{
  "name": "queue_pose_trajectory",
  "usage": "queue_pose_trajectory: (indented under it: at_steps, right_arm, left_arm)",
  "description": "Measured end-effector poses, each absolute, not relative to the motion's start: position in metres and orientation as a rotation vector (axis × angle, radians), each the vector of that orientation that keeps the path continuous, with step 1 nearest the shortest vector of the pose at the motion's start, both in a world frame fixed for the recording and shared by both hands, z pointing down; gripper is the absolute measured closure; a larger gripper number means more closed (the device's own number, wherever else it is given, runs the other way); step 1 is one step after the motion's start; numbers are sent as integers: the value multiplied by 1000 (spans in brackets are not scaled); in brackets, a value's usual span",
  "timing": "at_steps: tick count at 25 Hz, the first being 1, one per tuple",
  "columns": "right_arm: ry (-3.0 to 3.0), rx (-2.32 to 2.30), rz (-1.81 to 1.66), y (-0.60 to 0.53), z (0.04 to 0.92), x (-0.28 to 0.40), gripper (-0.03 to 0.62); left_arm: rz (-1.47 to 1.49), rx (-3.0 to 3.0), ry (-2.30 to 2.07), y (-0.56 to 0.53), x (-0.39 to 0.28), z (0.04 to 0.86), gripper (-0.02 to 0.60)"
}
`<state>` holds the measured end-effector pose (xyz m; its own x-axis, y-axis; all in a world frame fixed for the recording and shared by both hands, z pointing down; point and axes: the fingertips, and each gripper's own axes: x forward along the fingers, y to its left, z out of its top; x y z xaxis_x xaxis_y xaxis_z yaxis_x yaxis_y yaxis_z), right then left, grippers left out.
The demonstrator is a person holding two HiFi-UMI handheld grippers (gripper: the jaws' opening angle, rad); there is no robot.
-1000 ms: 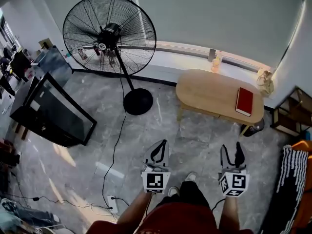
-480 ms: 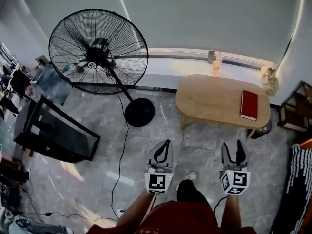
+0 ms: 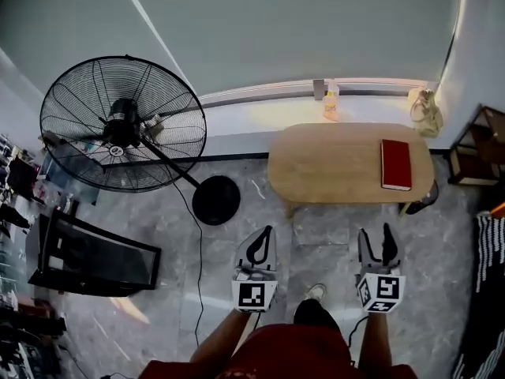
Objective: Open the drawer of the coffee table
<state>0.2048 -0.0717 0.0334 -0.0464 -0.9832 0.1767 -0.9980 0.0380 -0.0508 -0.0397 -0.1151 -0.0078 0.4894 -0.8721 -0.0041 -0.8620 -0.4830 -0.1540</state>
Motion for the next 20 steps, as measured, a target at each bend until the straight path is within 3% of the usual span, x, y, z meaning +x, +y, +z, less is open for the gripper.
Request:
queue_pose_trajectory:
  at_steps: [11,20]
  right_arm:
    - [-2088,2201,288,-101,44,227,342]
    - [-1899,2339,277,-114,44,174,342]
  left_arm:
    - [-119,-2660,1389,-168,-9,-5,574]
    - [-46,-2755,1179,-218,-49,2,574]
